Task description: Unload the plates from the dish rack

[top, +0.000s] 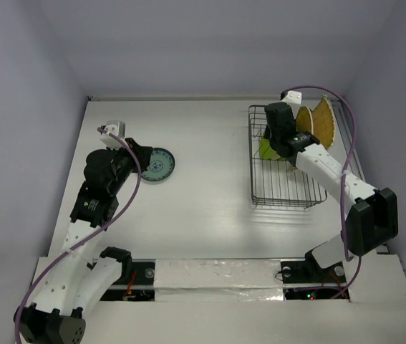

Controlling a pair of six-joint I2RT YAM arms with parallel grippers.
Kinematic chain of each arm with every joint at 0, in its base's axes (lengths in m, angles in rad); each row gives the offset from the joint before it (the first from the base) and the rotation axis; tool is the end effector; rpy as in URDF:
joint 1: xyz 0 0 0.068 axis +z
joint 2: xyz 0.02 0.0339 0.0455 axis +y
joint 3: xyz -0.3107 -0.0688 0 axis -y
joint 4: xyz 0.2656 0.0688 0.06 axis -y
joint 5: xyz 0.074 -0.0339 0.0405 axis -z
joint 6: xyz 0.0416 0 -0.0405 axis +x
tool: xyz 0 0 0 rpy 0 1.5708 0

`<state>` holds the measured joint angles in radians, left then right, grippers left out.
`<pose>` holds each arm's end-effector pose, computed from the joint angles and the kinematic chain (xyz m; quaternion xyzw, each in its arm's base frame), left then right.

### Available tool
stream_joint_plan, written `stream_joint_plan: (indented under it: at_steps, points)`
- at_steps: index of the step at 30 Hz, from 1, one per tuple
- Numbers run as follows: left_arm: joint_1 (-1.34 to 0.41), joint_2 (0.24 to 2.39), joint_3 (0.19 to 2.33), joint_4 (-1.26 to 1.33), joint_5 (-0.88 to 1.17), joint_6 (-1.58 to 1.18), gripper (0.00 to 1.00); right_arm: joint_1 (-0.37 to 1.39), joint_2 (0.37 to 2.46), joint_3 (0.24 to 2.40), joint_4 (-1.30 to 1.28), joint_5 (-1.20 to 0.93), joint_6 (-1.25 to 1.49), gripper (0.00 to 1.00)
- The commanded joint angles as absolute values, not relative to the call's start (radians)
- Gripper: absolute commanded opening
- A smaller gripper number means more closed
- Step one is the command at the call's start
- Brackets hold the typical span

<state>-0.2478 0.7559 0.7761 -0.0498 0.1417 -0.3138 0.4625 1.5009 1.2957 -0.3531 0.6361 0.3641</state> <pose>0.1666 -0.0482 0.3886 0.0257 0.7169 -0.2414 0.6535 0.3347 0.1393 0.3711 0.1106 0.8372 -0.0655 0.5316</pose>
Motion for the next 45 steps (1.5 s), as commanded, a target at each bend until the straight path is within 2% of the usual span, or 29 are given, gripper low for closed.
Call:
stream_joint_plan:
  at_steps: [1, 2, 5, 14, 20, 22, 24, 33, 40, 45]
  points:
    - [-0.25, 0.755, 0.778, -0.011, 0.158, -0.314, 0.14, 0.405, 1.496, 1.278, -0.358, 0.632, 0.327, 0.43]
    - [-0.25, 0.756, 0.778, -0.009, 0.158, -0.314, 0.19, 0.394, 1.508, 1.275, -0.353, 0.62, 0.321, 0.43]
    - [-0.25, 0.758, 0.778, -0.009, 0.156, -0.314, 0.22, 0.373, 1.542, 1.273, -0.334, 0.623, 0.307, 0.43]
    - [-0.25, 0.761, 0.778, -0.008, 0.156, -0.313, 0.23, 0.336, 1.669, 1.33, -0.291, 0.56, 0.284, 0.39]
    - [-0.25, 0.764, 0.778, -0.008, 0.161, -0.313, 0.24, 0.316, 1.704, 1.361, -0.313, 0.603, 0.276, 0.19]
    - [-0.25, 0.765, 0.779, -0.008, 0.166, -0.314, 0.24, 0.316, 1.687, 1.368, -0.318, 0.626, 0.267, 0.16]
    - [-0.25, 0.773, 0.781, -0.006, 0.172, -0.314, 0.24, 0.316, 1.655, 1.382, -0.33, 0.646, 0.252, 0.09]
    - [-0.25, 0.773, 0.782, -0.011, 0.172, -0.311, 0.25, 0.334, 1.505, 1.465, -0.394, 0.696, 0.195, 0.04]
    - [-0.25, 0.769, 0.784, -0.011, 0.172, -0.313, 0.25, 0.428, 1.385, 1.448, -0.344, 0.507, 0.241, 0.02]
    - [-0.25, 0.761, 0.782, -0.012, 0.169, -0.311, 0.26, 0.566, 1.481, 1.411, -0.201, 0.209, 0.388, 0.02]
